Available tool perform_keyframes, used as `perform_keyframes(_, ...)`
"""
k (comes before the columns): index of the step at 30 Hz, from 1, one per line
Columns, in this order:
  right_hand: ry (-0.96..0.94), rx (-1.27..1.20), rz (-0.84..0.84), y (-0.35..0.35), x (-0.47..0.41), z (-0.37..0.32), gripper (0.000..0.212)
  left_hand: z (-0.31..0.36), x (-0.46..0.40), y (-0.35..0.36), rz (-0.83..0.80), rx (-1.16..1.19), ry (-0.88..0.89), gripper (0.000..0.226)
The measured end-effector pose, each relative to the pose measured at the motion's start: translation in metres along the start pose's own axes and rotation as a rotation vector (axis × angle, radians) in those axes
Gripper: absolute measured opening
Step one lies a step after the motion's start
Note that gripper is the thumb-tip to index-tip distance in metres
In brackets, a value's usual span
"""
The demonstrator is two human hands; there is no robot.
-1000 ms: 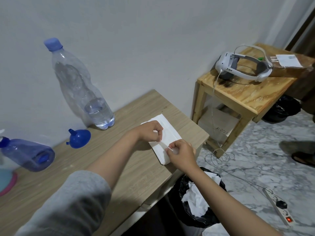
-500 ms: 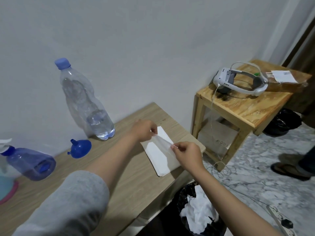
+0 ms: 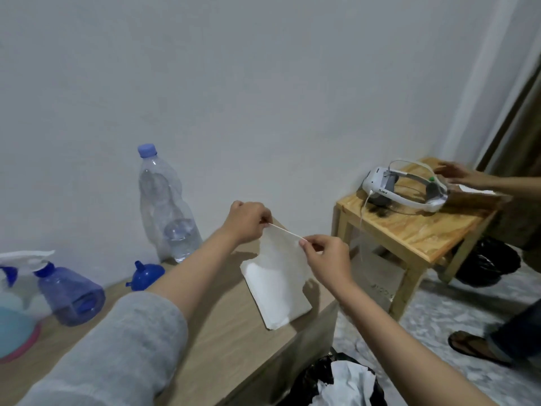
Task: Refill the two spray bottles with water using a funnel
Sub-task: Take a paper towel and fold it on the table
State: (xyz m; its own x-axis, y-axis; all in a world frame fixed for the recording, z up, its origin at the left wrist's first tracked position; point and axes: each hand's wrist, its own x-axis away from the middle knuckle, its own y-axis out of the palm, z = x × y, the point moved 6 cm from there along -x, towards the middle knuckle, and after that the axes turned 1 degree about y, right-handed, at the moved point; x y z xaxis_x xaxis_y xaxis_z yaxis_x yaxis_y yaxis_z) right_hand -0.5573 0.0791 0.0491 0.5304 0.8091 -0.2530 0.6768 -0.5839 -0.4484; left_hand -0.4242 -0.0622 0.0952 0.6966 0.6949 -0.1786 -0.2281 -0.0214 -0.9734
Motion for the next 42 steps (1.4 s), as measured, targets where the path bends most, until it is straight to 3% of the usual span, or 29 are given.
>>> perform_keyframes(11,-0.193,0.004,0.037,-0.02,-0.001,-0.044,0.013,0.005,0.014,-0.043,0.147,0.008,-0.032,0.018)
perform_keyframes(26,-0.422,0.008,0.215,-0.022,0.001,-0.074,0.007,-0.001,0.027,-0.064,0.319,0.023,-0.082,0.018)
perform_keyframes(34,-0.347,-0.121,0.065,-0.001,0.009,-0.063,0.015,-0.024,0.044,-0.05,0.265,0.094,-0.139,0.017)
perform_keyframes(42,-0.553,-0.166,-0.112,0.087,0.076,-0.068,0.025,-0.087,0.136,-0.017,0.208,0.204,-0.334,0.015)
